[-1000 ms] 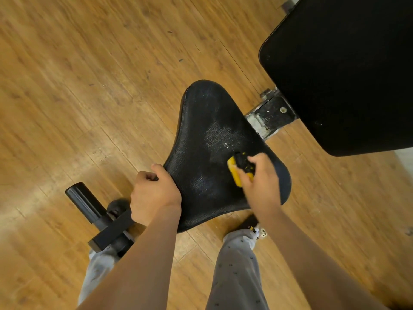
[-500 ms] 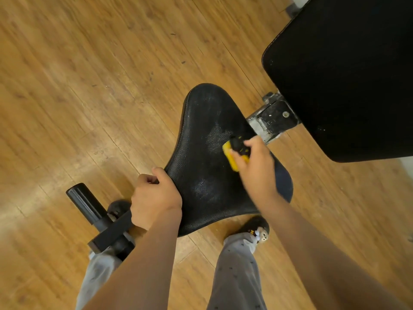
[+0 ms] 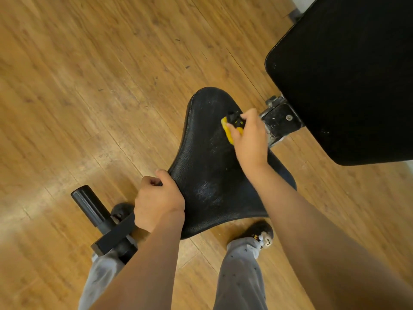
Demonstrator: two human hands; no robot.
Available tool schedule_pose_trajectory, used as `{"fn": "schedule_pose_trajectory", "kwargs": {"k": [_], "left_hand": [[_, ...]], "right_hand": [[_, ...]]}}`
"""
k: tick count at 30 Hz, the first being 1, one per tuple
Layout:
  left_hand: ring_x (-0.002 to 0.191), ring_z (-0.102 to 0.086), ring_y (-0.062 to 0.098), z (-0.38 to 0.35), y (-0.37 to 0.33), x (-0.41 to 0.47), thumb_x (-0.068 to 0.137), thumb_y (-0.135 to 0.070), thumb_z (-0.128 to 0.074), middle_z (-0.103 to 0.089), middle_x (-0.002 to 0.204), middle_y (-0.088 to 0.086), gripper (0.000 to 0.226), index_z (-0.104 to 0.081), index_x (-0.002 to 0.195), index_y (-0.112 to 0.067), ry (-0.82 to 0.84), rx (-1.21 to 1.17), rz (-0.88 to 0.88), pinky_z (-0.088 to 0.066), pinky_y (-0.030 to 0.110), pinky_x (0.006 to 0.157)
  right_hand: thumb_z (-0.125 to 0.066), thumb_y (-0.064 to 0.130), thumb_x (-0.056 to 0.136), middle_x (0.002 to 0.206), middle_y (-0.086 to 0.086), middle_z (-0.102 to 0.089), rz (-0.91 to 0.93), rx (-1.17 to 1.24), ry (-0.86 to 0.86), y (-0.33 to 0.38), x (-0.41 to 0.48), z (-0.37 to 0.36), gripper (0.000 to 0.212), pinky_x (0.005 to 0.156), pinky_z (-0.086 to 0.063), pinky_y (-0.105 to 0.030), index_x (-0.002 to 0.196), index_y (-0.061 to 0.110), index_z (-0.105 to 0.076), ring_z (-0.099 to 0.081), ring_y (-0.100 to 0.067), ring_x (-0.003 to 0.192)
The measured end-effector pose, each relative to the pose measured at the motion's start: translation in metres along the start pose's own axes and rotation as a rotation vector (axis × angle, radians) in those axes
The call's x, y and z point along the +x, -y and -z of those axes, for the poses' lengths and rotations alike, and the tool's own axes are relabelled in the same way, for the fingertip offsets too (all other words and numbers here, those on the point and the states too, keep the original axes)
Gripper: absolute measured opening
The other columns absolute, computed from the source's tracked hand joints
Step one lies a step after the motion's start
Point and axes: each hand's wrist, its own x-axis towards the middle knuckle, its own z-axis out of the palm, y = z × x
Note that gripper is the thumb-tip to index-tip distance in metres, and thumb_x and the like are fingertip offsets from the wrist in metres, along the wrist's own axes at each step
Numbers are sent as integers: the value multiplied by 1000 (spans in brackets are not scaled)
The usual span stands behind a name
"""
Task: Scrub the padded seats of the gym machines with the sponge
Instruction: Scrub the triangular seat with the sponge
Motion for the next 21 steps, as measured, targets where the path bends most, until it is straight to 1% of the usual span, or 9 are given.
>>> {"fn": "schedule_pose_trajectory", "kwargs": {"k": [2,3,6,8,10,12,14,18,21], "left_hand": [[75,-44,25,0,1,0,97,-50,-31,-53,75,4,37,-55,88,-23,-1,-7,-1,-20,35,68],[75,-44,25,-1,1,0,97,-50,-31,-51,73,4,37,-55,88,-23,-1,-8,-2,-21,36,67],[74,-43,25,0,1,0,96,-50,-30,-43,66,-1,36,-54,87,-23,7,-6,-4,-26,36,67],[74,-42,25,0,1,0,96,-50,-31,-43,66,-1,37,-55,88,-24,10,-1,2,-26,36,68],[73,-44,25,0,2,0,95,-51,-30,-46,68,0,38,-55,87,-25,11,-12,-4,-30,36,67],[72,-47,25,-2,3,1,93,-53,-28,-49,69,1,38,-54,85,-26,11,-18,-16,-35,37,66],[71,-50,26,-3,3,3,93,-54,-28,-51,69,2,38,-53,83,-27,4,-17,-12,-40,37,67],[72,-51,27,-3,3,3,94,-54,-29,-49,67,0,37,-51,81,-27,8,-11,-3,-39,35,66],[74,-50,27,-4,3,4,94,-54,-31,-47,67,-2,36,-49,79,-28,9,-16,-5,-36,35,66]], "right_hand": [[-67,25,88,110,-9,-59,-128,28,-112,6,15,-8,31,83,-51,-34,109,8,-50,-58,-23,104],[-67,24,88,110,-8,-59,-138,58,-134,13,14,-12,30,83,-52,-34,108,8,-51,-58,-23,104],[-71,22,85,104,-7,-59,23,118,-36,33,-22,-18,30,78,-49,-32,103,8,-52,-56,-20,98],[-74,19,81,102,-7,-58,162,96,73,34,-53,-12,31,75,-49,-34,101,7,-52,-56,-21,96],[-74,17,80,101,-8,-57,235,59,137,23,-58,-2,32,74,-51,-37,101,6,-52,-56,-22,96],[-72,19,83,103,-9,-57,204,21,120,9,-35,5,32,77,-51,-36,104,5,-52,-55,-21,97],[-68,25,86,105,-10,-58,112,5,54,3,3,6,33,78,-47,-33,107,4,-52,-55,-22,98],[-63,27,91,113,-9,-58,8,-38,-21,18,65,-11,33,77,-40,-31,111,6,-49,-56,-26,103],[-64,28,91,113,-8,-58,33,-34,-31,39,78,-27,33,74,-37,-28,111,8,-48,-56,-24,103]]}}
